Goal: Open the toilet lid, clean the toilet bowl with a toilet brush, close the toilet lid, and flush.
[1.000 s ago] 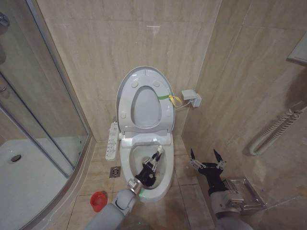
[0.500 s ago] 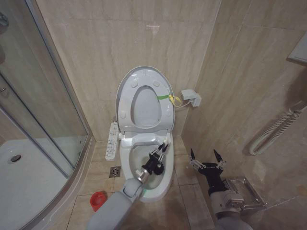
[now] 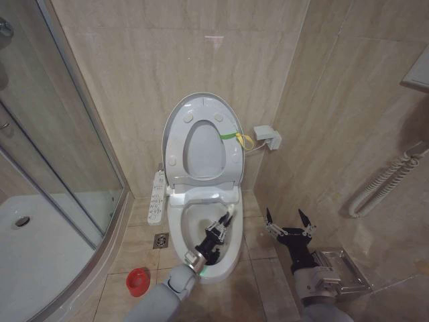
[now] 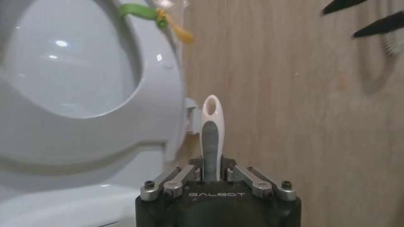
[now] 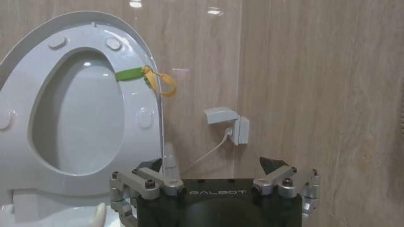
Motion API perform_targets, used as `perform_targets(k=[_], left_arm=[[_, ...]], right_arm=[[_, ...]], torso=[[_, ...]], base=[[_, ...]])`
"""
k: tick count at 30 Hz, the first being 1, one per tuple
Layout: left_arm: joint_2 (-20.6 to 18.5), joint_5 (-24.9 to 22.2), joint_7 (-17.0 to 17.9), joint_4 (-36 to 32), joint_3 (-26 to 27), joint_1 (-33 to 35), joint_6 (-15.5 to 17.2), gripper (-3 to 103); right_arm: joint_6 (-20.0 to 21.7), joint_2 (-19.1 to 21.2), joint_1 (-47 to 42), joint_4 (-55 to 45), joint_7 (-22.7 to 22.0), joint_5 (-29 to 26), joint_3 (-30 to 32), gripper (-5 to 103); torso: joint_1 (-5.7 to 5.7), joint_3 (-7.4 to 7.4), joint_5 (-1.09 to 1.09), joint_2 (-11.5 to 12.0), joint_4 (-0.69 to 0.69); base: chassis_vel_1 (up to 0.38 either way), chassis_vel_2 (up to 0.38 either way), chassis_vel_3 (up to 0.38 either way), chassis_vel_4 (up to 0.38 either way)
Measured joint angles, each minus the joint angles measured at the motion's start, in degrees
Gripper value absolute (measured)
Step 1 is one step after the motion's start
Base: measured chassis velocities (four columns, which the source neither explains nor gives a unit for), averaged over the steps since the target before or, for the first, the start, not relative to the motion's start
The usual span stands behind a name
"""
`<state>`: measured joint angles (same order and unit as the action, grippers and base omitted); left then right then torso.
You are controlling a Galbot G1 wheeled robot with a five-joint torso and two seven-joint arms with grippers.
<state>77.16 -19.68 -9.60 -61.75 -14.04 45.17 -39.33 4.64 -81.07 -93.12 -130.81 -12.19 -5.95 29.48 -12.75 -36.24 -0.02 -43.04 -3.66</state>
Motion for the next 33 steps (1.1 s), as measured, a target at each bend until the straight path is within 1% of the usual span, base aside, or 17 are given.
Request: perform_targets(k=[2,4,5,10,12,14,15,20,23,27,30,32,33], left_arm=[[0.30,-0.24,-0.48,1.99,0.73,-1.18,-0.69,18],[0.39,-0.49,-0.61,2.50,0.84,-1.78,-0.77,18],[0.68,-0.93,-0.64,2.29,0.53,-2.68,-0.53,18],[2.04,-1.74,-0.47,-0.19,-0.56,-4.54,0.41,18],[2.04,-1.74,-0.47,-0.19,-0.56,-4.54,0.41,18],[2.93,-2.05,-0.42,-0.60,-1.06,-5.23,0.96,18],[3.43,-2.05,-0.34,-0.52,-1.01,-5.21,0.99,18],[3.40,-2.03,-0.37,-0.54,-1.07,-4.42,0.96,18],[3.41,-1.82,-0.68,1.29,-0.95,-4.08,0.49,18],[3.61,-0.95,-2.25,6.70,0.17,-4.05,-1.67,18],[3.58,-0.94,-2.52,7.03,0.39,-4.08,-2.09,18],[3.39,-0.92,-2.54,6.07,0.30,-3.91,-1.95,18],[3.23,-0.83,-2.38,4.40,0.09,-3.69,-1.40,18]], right_arm=[[0.00,0.00,0.00,0.00,0.00,0.00,0.00,100],[0.00,0.00,0.00,0.00,0.00,0.00,0.00,100],[0.00,0.00,0.00,0.00,0.00,0.00,0.00,100],[0.00,0.00,0.00,0.00,0.00,0.00,0.00,100],[0.00,0.00,0.00,0.00,0.00,0.00,0.00,100],[0.00,0.00,0.00,0.00,0.00,0.00,0.00,100],[0.00,0.00,0.00,0.00,0.00,0.00,0.00,100],[0.00,0.00,0.00,0.00,0.00,0.00,0.00,100],[0.00,0.00,0.00,0.00,0.00,0.00,0.00,100],[0.00,0.00,0.00,0.00,0.00,0.00,0.00,100],[0.00,0.00,0.00,0.00,0.00,0.00,0.00,100],[0.00,0.00,0.00,0.00,0.00,0.00,0.00,100],[0.00,0.00,0.00,0.00,0.00,0.00,0.00,100]], torso=[[0.00,0.00,0.01,0.00,0.00],[0.00,-0.01,0.00,0.00,0.01],[-0.01,-0.02,0.03,0.01,0.04],[-0.01,-0.02,0.02,0.01,0.01],[-0.01,-0.02,0.02,0.01,0.01],[-0.01,-0.02,0.03,0.01,0.02],[-0.01,-0.02,0.02,0.01,0.01],[-0.01,-0.01,0.02,0.00,0.02],[0.00,-0.01,0.02,0.00,0.02],[0.00,0.00,0.01,0.00,0.03],[0.00,0.00,0.02,0.00,0.03],[0.00,-0.01,0.02,0.01,0.03],[0.00,-0.01,0.02,0.00,0.04]], base=[[0.000,0.000,0.000,0.000],[0.000,0.000,0.000,0.000],[0.000,0.000,0.000,0.000],[0.000,0.000,0.000,0.000],[0.000,0.000,0.000,0.000],[0.000,0.000,0.000,0.000],[0.000,0.000,0.000,0.000],[0.000,0.000,0.000,0.000],[0.000,0.000,0.000,0.000],[0.000,0.000,0.000,0.000],[0.000,0.000,0.000,0.000],[0.000,0.000,0.000,0.000],[0.000,0.000,0.000,0.000]])
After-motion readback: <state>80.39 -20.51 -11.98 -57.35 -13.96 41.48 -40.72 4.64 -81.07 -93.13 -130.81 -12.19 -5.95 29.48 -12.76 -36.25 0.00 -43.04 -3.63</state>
